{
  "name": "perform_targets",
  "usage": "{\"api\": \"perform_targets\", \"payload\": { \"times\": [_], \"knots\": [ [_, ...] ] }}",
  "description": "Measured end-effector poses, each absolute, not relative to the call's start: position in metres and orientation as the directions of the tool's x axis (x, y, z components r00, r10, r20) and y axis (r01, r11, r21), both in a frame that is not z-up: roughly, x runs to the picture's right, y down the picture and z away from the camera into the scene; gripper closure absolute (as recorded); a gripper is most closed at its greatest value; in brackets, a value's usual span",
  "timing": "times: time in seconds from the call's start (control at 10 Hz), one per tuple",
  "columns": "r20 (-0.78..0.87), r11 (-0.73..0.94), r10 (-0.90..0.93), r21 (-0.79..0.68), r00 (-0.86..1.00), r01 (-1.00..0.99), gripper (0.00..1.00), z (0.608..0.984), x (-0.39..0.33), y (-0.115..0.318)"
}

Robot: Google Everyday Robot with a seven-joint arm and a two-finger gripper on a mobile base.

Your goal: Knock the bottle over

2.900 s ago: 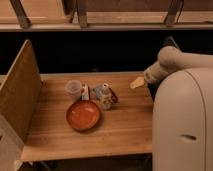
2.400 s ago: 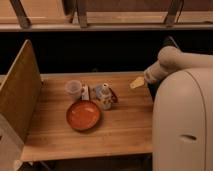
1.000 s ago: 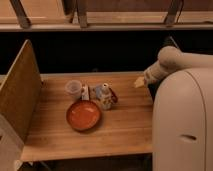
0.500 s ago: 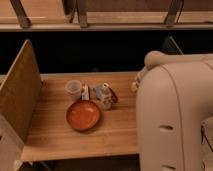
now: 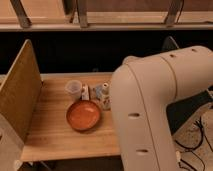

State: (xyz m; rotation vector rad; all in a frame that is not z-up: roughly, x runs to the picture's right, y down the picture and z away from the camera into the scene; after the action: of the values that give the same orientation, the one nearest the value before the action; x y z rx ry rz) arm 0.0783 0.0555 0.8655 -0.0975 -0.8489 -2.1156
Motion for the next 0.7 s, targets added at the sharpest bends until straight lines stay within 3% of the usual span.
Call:
{"api": "perform_targets", "payload": {
  "times": [0.4, 0.7],
  "knots": [
    [0.279, -0.476, -0.578, 0.648, -0.767, 0.595, 1.0, 0.868, 0.012, 0.067],
    [0.111, -0.61, -0.489, 0.665, -0.865, 0.43, 1.0, 0.866, -0.033, 0.035]
  ]
}}
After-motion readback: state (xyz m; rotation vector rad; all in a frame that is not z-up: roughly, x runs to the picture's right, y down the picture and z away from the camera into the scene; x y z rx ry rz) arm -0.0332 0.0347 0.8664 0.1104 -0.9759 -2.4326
